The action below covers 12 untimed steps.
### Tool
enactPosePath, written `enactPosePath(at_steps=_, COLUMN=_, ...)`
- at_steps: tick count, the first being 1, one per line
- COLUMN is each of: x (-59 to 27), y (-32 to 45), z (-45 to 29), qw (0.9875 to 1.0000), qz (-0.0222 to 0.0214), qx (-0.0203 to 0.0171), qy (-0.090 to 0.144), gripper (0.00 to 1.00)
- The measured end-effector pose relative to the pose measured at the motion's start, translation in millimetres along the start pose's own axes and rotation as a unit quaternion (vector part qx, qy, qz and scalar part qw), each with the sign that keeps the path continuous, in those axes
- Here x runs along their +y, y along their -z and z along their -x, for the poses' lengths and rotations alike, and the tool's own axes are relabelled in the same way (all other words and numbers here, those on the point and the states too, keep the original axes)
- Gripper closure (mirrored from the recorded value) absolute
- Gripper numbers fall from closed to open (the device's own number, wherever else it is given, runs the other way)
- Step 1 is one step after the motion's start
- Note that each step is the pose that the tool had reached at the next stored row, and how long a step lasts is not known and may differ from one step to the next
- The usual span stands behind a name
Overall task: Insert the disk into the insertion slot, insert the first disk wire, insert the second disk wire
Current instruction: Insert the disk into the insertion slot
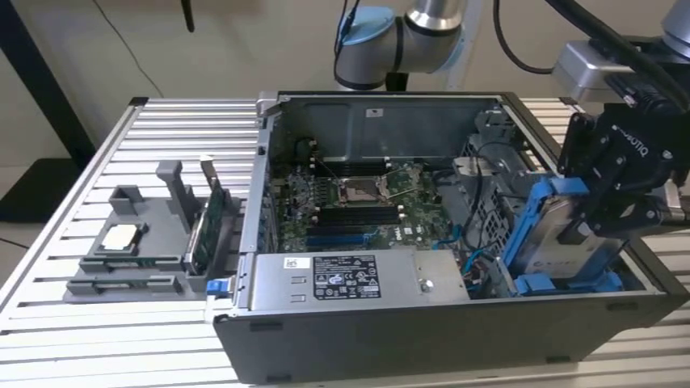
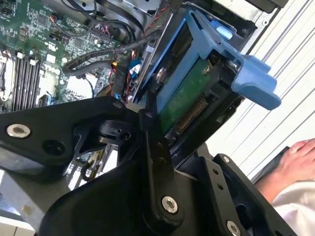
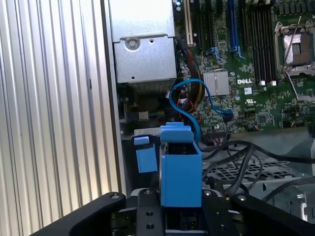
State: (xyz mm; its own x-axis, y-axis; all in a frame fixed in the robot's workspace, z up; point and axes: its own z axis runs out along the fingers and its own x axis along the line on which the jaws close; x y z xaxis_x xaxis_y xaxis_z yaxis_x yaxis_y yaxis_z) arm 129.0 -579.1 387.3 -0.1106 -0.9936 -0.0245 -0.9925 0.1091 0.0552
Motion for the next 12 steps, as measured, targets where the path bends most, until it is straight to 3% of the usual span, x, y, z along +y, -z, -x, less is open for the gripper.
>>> enactPosePath(at_steps=3, x=-7.8, y=0.4, z=1.0, qw=1.0, qz=0.0078, qx=0.0004, qy=0.0, gripper=0.68)
enactPosePath(at_steps=7, x=-10.1, y=0.8, z=1.3, qw=0.9999, qz=0.0168, qx=0.0014, qy=0.0, gripper=0.68)
enactPosePath(at_steps=10, x=-10.4, y=3.4, z=1.3, qw=0.9996, qz=0.0276, qx=0.0026, qy=-0.001, gripper=0.68)
enactPosePath(at_steps=12, x=-12.3, y=5.0, z=1.5, qw=0.9993, qz=0.0371, qx=0.0037, qy=-0.001, gripper=0.68)
